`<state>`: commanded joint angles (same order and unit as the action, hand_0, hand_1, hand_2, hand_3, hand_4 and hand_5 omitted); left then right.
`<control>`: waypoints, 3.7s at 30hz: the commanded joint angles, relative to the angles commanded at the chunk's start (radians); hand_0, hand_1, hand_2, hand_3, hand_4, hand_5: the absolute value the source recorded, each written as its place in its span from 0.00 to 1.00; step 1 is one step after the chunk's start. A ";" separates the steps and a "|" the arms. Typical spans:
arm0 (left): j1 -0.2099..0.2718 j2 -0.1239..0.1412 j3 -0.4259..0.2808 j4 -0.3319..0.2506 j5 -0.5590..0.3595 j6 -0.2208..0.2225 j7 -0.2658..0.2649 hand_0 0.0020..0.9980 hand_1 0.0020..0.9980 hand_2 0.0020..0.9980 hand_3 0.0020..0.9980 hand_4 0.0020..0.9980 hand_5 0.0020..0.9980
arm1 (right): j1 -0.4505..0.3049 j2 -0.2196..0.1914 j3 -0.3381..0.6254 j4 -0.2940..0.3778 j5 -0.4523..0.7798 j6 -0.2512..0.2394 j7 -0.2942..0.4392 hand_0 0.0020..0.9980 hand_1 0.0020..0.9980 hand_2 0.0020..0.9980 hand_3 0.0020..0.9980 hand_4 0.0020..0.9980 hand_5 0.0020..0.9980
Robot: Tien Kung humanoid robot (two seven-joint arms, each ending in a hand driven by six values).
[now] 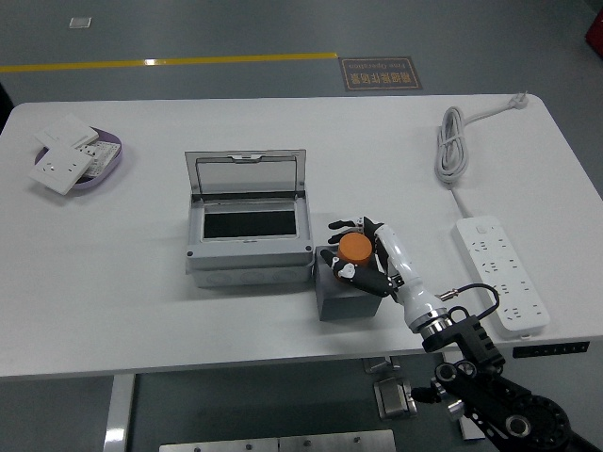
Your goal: Pick up the cylinder from the cube,place it in the box,flap close box
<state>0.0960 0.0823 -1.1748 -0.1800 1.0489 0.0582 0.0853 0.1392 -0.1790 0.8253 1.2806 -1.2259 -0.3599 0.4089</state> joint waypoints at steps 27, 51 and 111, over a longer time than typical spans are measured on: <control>0.004 -0.001 -0.006 0.000 -0.002 0.006 0.001 0.59 0.62 0.57 0.60 0.67 0.24 | 0.088 -0.025 0.041 0.065 -0.103 -0.059 -0.094 0.41 0.45 0.40 0.34 0.09 0.00; 0.003 0.011 -0.028 0.000 0.021 0.009 0.013 0.59 0.62 0.57 0.60 0.68 0.26 | 0.509 0.179 -0.253 -0.055 -0.510 0.047 -0.567 0.29 0.40 0.38 0.31 0.00 0.00; -0.020 0.024 -0.035 0.000 0.053 -0.005 0.009 0.59 0.62 0.56 0.60 0.66 0.26 | 0.698 0.179 -0.390 -0.206 -0.651 0.327 -0.657 0.80 0.71 0.72 0.69 0.55 0.28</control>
<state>0.0759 0.1063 -1.2101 -0.1800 1.1020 0.0533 0.0941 0.8373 0.0000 0.4351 1.0742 -1.8772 -0.0330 -0.2481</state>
